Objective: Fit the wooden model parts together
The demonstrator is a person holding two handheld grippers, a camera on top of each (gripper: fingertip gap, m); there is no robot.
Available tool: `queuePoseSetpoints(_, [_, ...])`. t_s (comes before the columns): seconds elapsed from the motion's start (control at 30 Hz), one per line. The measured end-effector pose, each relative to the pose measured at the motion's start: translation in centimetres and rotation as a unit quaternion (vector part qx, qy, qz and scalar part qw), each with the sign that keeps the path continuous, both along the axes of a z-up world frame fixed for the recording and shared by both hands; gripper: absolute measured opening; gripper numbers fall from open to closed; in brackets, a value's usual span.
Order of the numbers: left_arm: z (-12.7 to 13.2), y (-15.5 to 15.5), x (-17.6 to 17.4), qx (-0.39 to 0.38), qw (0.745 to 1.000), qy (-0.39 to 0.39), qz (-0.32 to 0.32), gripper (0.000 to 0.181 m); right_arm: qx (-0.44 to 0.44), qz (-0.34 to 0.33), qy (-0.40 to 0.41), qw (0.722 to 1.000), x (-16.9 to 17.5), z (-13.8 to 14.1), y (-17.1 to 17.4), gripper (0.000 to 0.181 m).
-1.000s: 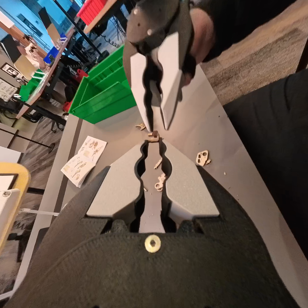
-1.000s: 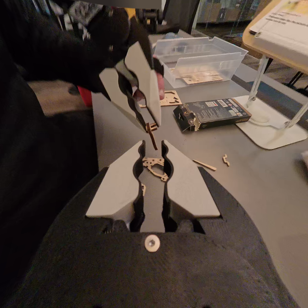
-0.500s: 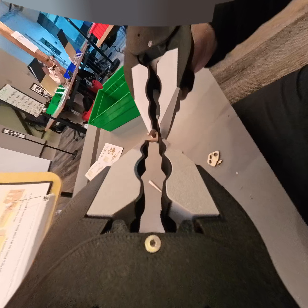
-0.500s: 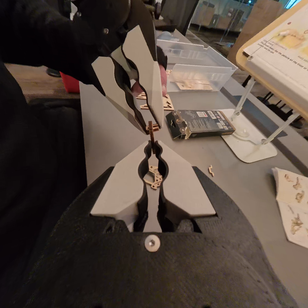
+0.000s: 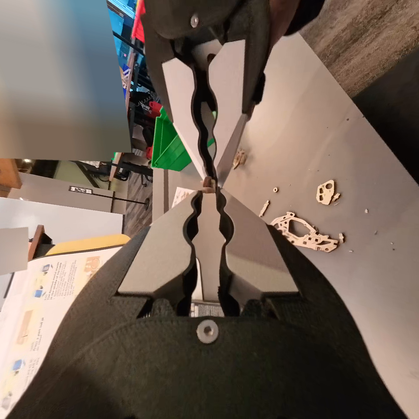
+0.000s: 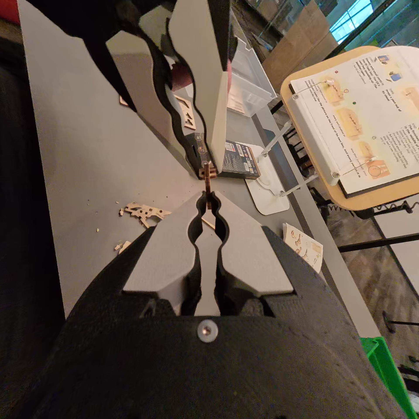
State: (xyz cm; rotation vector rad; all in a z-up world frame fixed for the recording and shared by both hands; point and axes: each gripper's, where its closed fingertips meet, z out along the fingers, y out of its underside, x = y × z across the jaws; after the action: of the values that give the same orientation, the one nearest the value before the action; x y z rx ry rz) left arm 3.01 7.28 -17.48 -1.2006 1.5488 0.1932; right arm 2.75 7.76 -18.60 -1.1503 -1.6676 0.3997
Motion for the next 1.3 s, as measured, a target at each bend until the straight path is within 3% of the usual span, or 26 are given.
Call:
queuePoseSetpoints(0.13, [0.3,-0.2,0.2,0.001,1.0,-0.002,-0.005,0.011,-0.029,0.008,0.016,0.999,-0.1,0.2,-0.1,0.001])
queuePoseSetpoints(0.27, [0.8,-0.5,0.4,-0.02,0.999,-0.025,-0.016,0.01,-0.16,0.046,0.041,0.985,-0.1,0.5,-0.7,0.001])
queuePoseSetpoints(0.57, [1.1,0.0,0.1,-0.022,0.999,-0.035,-0.012,0.01,-0.189,0.04,0.033,0.981,-0.3,1.0,-0.5,0.001])
queuePoseSetpoints(0.73, [1.2,0.0,0.1,-0.029,0.999,-0.042,-0.016,0.01,-0.291,0.055,0.048,0.954,-0.4,1.0,-0.6,0.002])
queuePoseSetpoints(0.9, [1.5,0.5,-0.2,-0.069,0.994,-0.09,-0.003,0.01,-0.201,0.045,0.052,0.977,-0.5,1.2,-0.2,0.014])
queuePoseSetpoints(1.07, [1.6,0.5,0.1,-0.095,0.989,-0.116,-0.012,0.01,-0.151,0.03,0.06,0.986,-0.5,1.0,0.3,0.001])
queuePoseSetpoints(1.2, [1.9,0.8,0.0,-0.118,0.982,-0.144,-0.005,0.01,-0.223,0.024,0.061,0.973,-0.6,1.1,0.5,0.001])
queuePoseSetpoints(1.3, [2.0,0.7,-0.1,-0.14,0.978,-0.154,-0.008,0.009,-0.331,0.038,0.052,0.941,-0.7,1.1,0.0,0.0])
